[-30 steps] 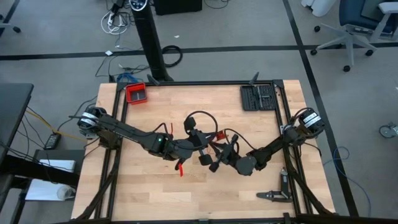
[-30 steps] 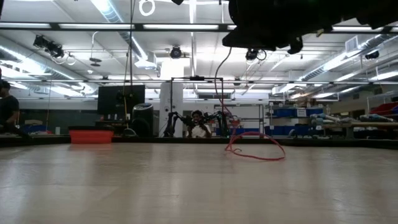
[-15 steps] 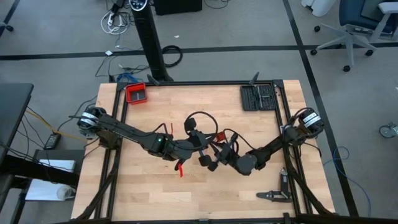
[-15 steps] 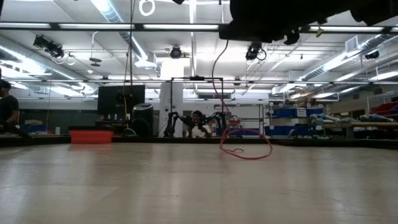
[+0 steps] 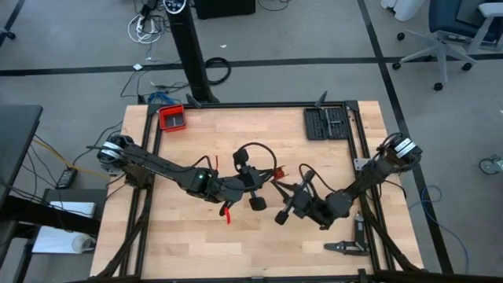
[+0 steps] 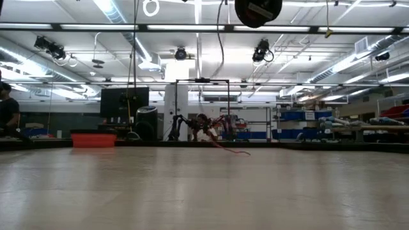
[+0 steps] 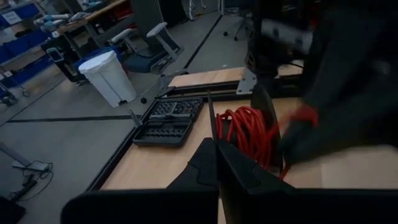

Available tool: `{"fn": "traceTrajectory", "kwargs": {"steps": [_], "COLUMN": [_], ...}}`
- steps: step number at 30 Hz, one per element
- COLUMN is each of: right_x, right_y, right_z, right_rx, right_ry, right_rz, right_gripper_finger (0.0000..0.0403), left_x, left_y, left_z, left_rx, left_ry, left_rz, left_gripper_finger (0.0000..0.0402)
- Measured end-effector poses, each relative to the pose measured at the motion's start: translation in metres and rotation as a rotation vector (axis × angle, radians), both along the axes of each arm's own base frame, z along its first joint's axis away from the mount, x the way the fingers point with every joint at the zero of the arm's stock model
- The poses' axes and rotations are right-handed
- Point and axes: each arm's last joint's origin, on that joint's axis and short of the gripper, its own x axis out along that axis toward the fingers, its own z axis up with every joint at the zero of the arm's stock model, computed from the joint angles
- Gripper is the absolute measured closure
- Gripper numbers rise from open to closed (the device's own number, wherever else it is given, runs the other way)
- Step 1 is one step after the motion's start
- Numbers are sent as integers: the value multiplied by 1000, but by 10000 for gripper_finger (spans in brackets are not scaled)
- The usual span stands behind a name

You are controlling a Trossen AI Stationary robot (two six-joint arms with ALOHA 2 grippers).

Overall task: Coil cords
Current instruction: Coil the red wire onto the spool

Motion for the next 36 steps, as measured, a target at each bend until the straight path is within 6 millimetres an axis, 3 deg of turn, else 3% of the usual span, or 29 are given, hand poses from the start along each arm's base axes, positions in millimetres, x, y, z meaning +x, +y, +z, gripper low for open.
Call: {"fn": "traceTrajectory", "kwargs": {"steps": [8,16,31,36], "right_x": [-31,-48,-41,-39], "right_y": [15,19,11,4], "right_z": [20,32,26,16], "right_rx": [-48,-48,-90,-93], "right_ry": [132,193,268,273], "right_rz": [-93,-156,-241,-262], "right_gripper_finger": [401,401,368,370], "left_x": [0,0,-10,-16], "left_y": [-1,-2,-6,-8], "left_z": [0,-1,0,3], "left_rx": [44,63,93,79], "left_ry": [25,38,108,115], "left_rz": [-26,-53,-82,-86], "left_gripper_finger": [400,400,400,400]}}
